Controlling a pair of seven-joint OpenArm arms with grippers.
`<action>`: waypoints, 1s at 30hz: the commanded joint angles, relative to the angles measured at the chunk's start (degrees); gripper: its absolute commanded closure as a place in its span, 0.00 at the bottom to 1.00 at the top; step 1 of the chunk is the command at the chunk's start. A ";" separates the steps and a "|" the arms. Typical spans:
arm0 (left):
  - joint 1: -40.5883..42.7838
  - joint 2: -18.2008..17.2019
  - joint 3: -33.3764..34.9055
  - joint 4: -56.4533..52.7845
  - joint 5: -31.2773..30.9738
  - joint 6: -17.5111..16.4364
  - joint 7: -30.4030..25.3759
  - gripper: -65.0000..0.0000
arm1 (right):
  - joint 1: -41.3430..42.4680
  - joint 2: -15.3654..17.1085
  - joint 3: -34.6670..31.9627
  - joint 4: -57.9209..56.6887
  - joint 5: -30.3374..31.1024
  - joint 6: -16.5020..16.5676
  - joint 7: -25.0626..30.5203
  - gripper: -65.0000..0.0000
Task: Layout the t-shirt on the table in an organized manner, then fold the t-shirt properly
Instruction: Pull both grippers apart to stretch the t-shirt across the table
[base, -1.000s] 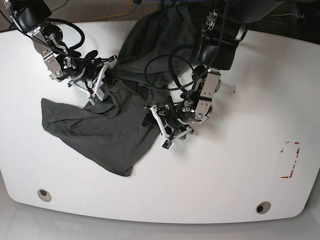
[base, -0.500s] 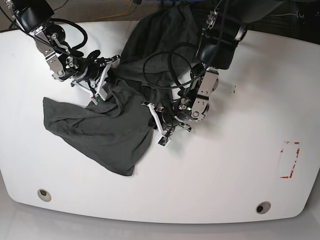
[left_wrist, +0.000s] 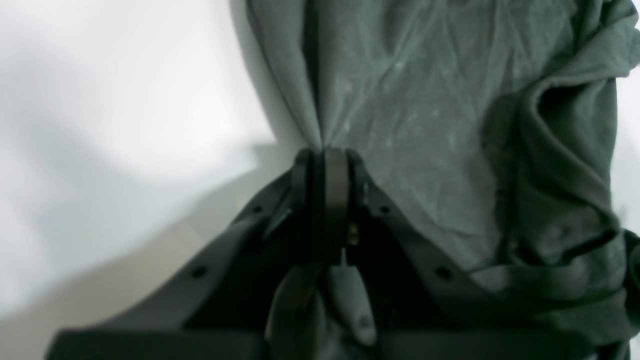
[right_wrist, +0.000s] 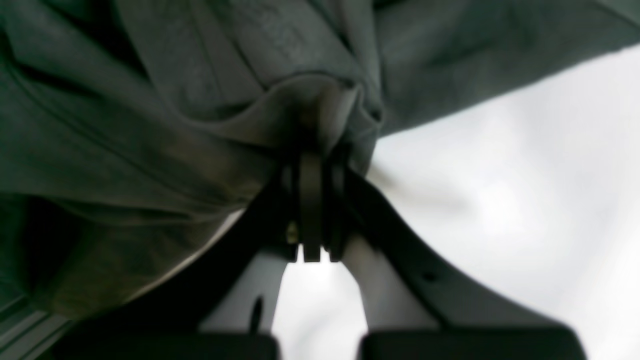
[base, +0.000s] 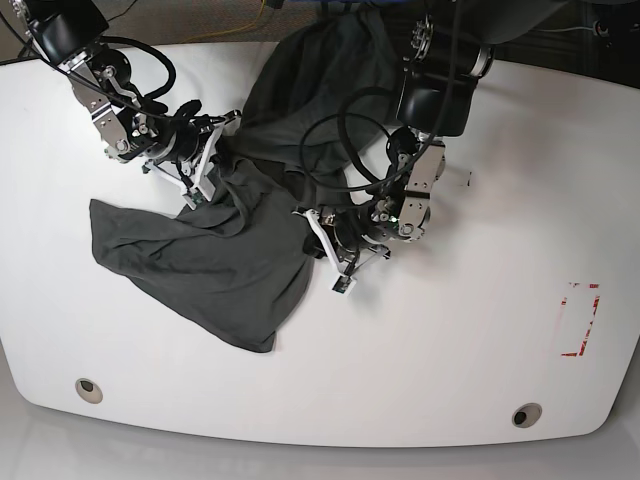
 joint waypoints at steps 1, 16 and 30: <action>-0.70 -2.78 -1.58 1.04 2.29 1.37 2.27 0.96 | -0.53 0.94 -0.23 0.00 -0.11 0.12 -2.45 1.00; 4.75 -12.45 -8.70 11.07 2.21 1.37 2.44 0.96 | -2.91 0.59 13.40 -1.41 -0.11 0.12 -2.45 1.00; 14.24 -17.72 -19.16 22.85 2.21 1.29 7.10 0.96 | 6.76 0.50 15.68 -11.25 -0.11 0.65 -2.45 1.00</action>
